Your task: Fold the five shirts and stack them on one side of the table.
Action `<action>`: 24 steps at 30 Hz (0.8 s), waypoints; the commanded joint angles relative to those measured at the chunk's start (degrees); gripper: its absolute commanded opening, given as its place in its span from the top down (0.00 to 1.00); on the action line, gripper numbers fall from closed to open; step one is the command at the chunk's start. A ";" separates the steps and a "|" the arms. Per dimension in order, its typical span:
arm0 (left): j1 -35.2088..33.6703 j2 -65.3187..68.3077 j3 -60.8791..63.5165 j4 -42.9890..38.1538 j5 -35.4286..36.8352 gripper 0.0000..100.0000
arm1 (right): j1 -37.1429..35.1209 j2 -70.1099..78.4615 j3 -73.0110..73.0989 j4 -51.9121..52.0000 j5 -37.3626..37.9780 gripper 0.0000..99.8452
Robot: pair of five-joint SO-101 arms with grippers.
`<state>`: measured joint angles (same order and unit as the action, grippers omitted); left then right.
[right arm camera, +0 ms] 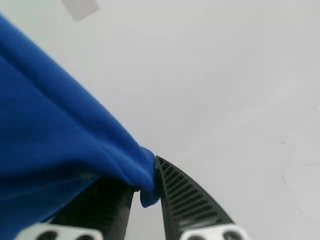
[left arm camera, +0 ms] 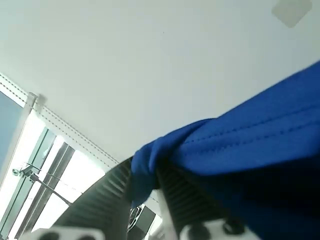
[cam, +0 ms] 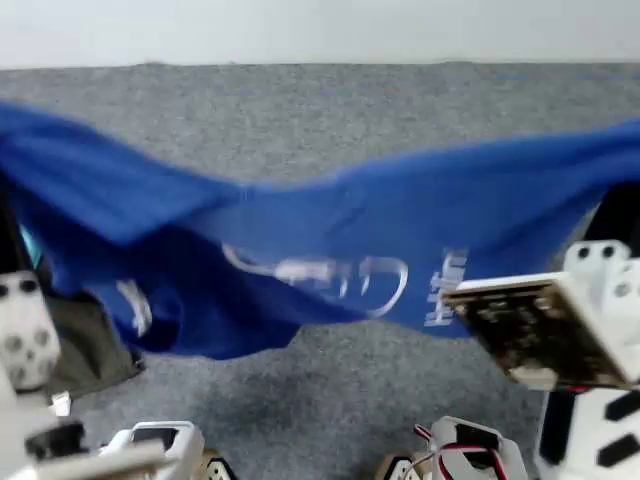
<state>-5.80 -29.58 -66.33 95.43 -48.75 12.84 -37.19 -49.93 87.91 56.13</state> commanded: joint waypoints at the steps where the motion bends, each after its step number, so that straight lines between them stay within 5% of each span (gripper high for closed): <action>1: 0.09 0.88 -1.10 4.31 -0.35 0.98 | 0.66 0.13 -0.97 4.53 1.76 0.99; 11: 0.26 7.56 31.25 -0.26 -0.35 0.98 | -2.15 13.14 12.92 6.37 1.58 0.99; 18: 0.26 17.93 53.14 -23.21 -0.35 0.98 | -3.56 23.52 30.33 -10.42 1.58 0.99; 24: 0.26 32.26 57.10 -42.99 -0.35 0.98 | -3.91 32.48 41.93 -32.40 1.85 0.99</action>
<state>-5.63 -1.98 -9.45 62.29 -48.75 8.97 -7.03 -10.37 65.85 57.45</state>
